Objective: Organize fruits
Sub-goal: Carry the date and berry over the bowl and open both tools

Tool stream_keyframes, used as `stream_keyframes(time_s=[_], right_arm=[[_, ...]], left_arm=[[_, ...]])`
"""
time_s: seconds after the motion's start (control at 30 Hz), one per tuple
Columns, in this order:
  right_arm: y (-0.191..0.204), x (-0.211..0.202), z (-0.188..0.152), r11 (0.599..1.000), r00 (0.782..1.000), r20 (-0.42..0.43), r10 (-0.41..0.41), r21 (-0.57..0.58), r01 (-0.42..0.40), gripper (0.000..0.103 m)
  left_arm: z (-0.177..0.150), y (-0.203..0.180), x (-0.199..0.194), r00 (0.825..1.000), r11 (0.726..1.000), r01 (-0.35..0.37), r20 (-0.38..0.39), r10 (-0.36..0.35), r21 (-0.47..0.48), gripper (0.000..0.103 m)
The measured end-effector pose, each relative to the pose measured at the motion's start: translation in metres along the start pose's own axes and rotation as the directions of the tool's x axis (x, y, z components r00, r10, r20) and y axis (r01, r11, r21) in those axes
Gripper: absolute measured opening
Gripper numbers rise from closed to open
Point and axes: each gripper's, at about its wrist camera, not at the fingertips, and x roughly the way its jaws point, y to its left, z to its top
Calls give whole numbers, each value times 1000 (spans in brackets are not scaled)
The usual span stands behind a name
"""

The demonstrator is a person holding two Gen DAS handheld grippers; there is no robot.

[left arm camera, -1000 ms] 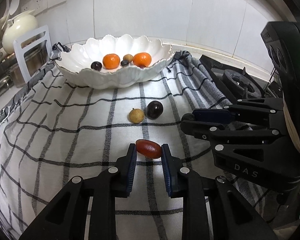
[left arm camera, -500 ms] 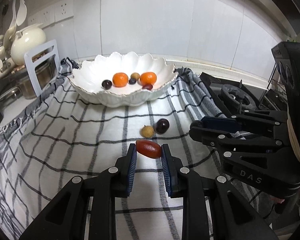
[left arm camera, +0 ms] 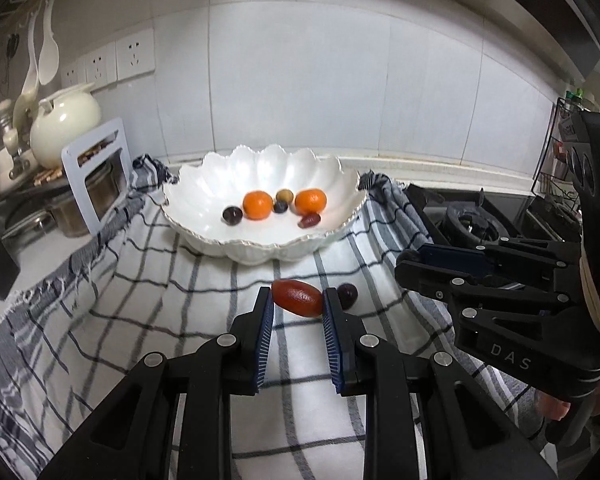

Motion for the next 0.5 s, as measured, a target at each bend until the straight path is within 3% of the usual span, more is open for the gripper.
stream_keyframes(time_s=[0.5], right_arm=[[18,-3,28,998,995,83,-61,14,60,24]], left_arm=[[28,40,-9,998,1000,-22,61,23,-13,25]])
